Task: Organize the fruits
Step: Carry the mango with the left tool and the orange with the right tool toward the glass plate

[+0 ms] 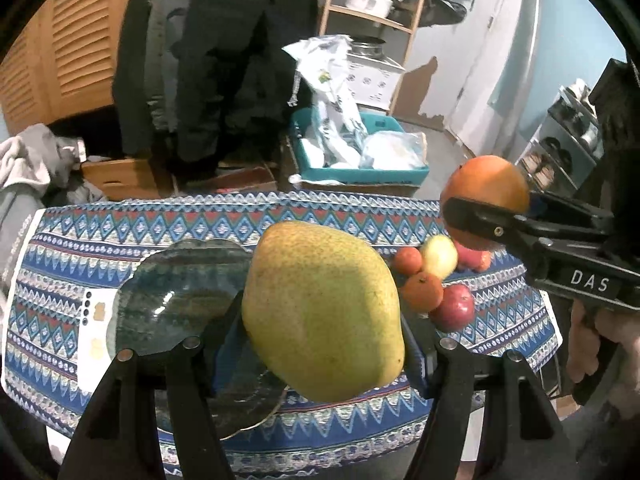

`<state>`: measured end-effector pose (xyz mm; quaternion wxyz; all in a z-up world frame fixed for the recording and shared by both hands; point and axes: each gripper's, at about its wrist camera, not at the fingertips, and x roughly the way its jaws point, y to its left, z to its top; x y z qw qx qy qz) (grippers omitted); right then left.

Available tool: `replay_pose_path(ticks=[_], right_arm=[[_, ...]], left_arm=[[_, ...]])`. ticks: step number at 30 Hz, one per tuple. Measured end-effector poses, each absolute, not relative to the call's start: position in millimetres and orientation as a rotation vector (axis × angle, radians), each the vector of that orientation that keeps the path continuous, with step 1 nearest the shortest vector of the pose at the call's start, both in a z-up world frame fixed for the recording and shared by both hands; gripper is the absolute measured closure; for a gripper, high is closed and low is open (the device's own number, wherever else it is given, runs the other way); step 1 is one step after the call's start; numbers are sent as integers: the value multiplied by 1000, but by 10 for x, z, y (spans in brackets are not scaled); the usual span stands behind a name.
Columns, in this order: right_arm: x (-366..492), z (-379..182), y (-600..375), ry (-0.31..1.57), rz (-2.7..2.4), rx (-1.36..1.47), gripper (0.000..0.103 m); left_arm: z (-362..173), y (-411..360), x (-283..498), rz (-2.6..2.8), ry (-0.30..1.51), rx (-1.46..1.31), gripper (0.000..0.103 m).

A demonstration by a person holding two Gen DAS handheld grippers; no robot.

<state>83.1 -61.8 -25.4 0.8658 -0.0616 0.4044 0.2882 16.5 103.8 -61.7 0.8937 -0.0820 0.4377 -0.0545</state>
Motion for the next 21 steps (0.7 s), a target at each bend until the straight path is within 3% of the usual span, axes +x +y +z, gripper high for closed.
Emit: replay_pose_path(ticks=[21], right_arm=[[1014,-638,341,955,724,-136,35]], left_arm=[[-952,1827,66,30,947,-250,34]])
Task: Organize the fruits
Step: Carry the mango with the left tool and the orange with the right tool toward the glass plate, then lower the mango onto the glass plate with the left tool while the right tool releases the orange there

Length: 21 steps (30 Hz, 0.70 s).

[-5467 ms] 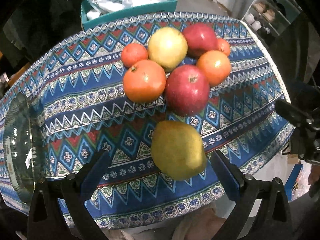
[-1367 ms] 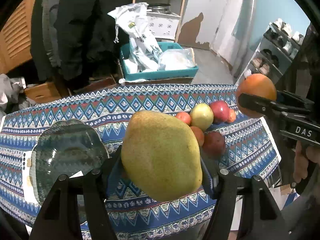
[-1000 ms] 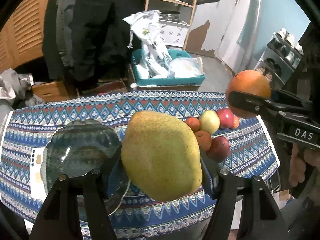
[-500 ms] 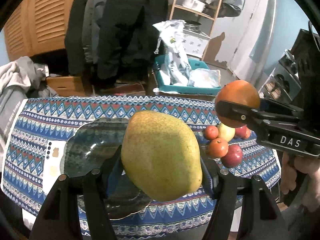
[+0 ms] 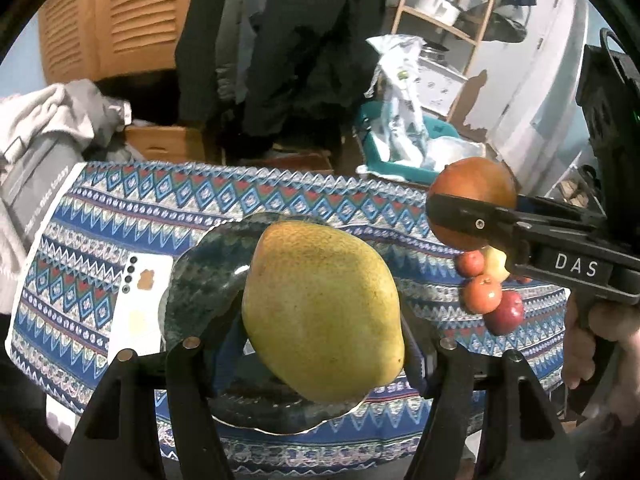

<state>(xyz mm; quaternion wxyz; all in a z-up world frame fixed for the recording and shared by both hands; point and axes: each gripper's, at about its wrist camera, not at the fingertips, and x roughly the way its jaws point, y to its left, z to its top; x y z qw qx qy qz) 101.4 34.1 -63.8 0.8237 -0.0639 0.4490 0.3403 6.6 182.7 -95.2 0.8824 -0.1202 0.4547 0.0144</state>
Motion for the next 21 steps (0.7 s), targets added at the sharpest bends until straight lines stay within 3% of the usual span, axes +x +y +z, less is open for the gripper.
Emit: replay_pose_path(ticks=[21], right_arm=[[1024,-1508,826,1169,819,-176,35]], left_arm=[[-1887,2260,111,141,1153,-304,34]])
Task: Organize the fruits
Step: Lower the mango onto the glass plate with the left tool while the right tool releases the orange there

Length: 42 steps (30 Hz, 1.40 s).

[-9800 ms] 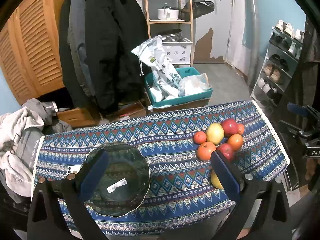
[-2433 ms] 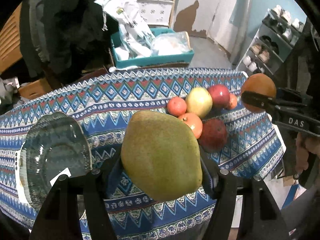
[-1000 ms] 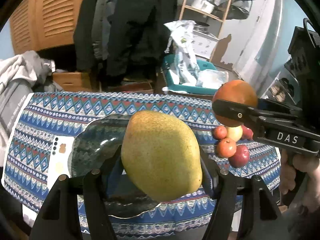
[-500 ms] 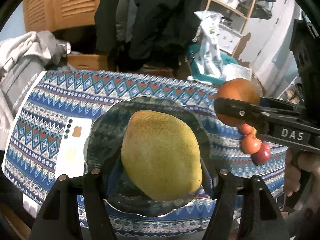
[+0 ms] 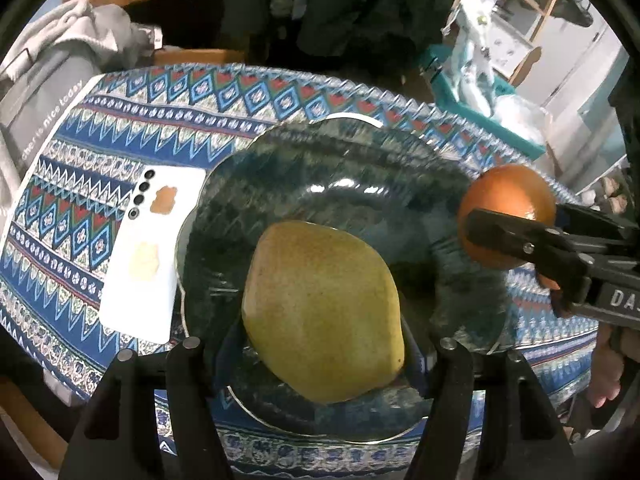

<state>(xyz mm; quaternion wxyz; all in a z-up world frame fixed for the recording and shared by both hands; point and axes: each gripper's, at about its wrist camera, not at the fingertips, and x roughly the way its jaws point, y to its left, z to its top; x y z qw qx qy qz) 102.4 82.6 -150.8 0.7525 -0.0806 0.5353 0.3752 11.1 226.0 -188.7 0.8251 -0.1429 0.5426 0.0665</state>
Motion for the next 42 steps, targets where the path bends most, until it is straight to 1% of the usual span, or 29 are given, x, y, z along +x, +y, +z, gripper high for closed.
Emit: replay_pose_path(ticks=[8,15,20,25,26,30,35,42], right_arm=[[1001,-1740,871,1223,818,-201,35],[988,-1774,850,1234,829,-194,35],[962,-1864,886,1268,841,-196,35],[913,-1903,922,1266,845,-222,33],[927,-1897,908,1272,859,-196,31],[978,-1861,833,1286,859,-108,30],[992,-1707,742,1239,844,-68,25],[965,-1403,537,1158,785,-64,24]], left_arm=[[-2092,2312,84,144,1208,-323,34],[-2247,2360,90,136,1270,-380,34],[-2282,2288,87,132,1292,-342,34],[-2196,2260,89,119,1259,-336,33],[-2186,2264,83,125,1259,-335,32],[-2135,2299,53,128,1253,-347,31],[-1976,2272,23,128,1222,-345,31],[-1712,2127,29,99,1173,-309,29]])
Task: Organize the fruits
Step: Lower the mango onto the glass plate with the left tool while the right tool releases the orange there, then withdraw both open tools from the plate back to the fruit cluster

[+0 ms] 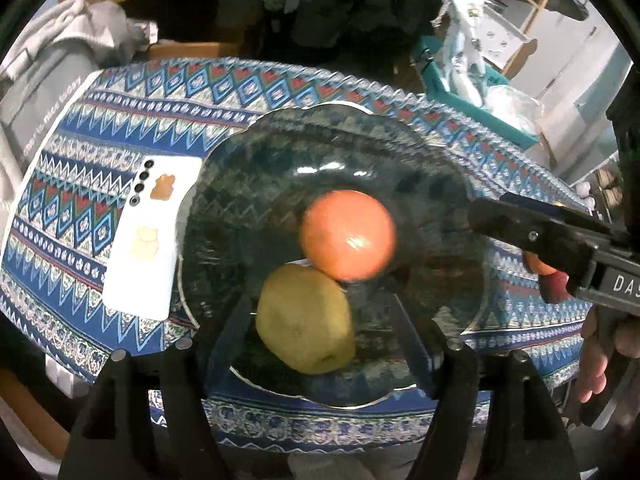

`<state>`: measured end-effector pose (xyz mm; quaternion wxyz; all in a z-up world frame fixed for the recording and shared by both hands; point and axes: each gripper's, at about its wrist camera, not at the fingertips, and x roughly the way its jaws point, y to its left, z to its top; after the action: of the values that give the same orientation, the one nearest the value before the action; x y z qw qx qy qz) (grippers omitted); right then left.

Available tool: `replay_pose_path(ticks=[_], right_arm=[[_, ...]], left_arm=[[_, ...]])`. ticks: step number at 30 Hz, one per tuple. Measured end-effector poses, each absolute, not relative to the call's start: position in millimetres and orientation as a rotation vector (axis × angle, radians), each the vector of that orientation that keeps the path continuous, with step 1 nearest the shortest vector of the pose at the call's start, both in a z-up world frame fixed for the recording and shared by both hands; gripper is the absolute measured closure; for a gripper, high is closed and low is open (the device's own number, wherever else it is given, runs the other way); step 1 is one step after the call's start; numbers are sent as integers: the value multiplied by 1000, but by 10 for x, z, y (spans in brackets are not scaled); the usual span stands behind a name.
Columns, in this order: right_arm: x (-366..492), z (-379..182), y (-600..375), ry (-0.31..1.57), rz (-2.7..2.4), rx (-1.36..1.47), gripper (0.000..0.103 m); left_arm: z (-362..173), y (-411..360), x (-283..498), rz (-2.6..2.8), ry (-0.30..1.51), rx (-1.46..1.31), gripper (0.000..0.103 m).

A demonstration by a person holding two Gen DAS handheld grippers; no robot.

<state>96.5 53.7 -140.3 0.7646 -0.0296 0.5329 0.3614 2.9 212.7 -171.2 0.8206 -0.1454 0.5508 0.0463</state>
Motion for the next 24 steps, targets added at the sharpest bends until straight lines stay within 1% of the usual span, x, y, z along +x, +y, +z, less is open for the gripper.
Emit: replay_pose_path(ticks=[10,12,15,17,24], right_arm=[[824,-1022,52,1079,661,-146,23],[804,-958,-65,1068,642,-155,23],[773,-851,-254,1047,610,-163,22],[761,-790,-380,1036,591,-165,19],[691,-597,-814,998,548,-133,17]], left_arm=[[-1394,1723,62,16,1113,-239,29],[-1330,1629,65,-2,1102,-222,25],[-1227,1476,58,-25,1082,-189,24],[-1169,1378,49,-37,1073,-163,24],[-978,1048,35,-81,1047,-106,21]])
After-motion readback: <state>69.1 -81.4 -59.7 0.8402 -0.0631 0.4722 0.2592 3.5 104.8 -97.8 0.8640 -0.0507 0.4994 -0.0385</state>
